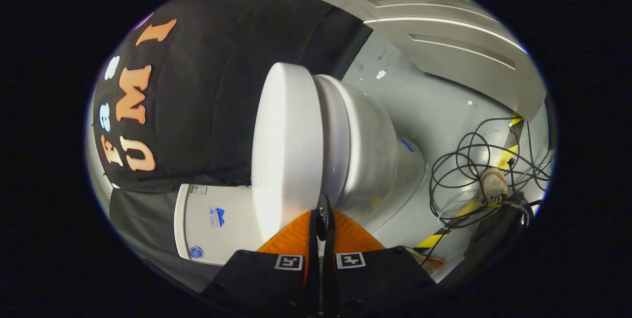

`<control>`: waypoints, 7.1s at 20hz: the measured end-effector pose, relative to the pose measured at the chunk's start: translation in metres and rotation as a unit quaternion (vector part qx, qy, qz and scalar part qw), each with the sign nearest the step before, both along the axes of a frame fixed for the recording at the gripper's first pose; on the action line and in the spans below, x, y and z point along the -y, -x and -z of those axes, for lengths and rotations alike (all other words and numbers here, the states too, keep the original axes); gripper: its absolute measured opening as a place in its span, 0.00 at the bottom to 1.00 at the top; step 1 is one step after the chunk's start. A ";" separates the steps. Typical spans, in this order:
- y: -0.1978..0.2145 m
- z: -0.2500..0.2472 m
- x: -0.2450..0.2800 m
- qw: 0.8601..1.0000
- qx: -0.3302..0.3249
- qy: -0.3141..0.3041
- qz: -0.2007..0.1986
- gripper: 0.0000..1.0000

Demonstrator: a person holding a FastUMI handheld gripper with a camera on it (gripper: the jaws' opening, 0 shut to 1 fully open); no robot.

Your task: Open the toilet lid.

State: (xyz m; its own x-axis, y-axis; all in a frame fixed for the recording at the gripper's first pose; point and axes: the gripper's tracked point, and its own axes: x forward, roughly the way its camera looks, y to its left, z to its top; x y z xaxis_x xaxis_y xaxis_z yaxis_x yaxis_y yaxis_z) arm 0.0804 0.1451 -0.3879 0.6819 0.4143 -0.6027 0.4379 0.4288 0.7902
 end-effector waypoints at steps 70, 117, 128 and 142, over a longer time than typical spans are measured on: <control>-0.044 -0.272 -0.310 0.724 0.293 0.603 -0.164 0.08; -0.047 -0.374 -0.212 0.740 0.447 0.474 -0.167 0.97; -0.012 -0.407 0.018 0.724 0.392 0.559 -0.097 0.97; 0.061 -0.378 0.132 0.748 0.342 0.567 -0.041 0.97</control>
State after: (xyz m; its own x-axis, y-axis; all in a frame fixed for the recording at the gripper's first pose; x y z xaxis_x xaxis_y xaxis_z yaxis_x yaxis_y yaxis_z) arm 0.0196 0.0134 -0.0095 0.9919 -0.0417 -0.1199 0.0329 0.9967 -0.0739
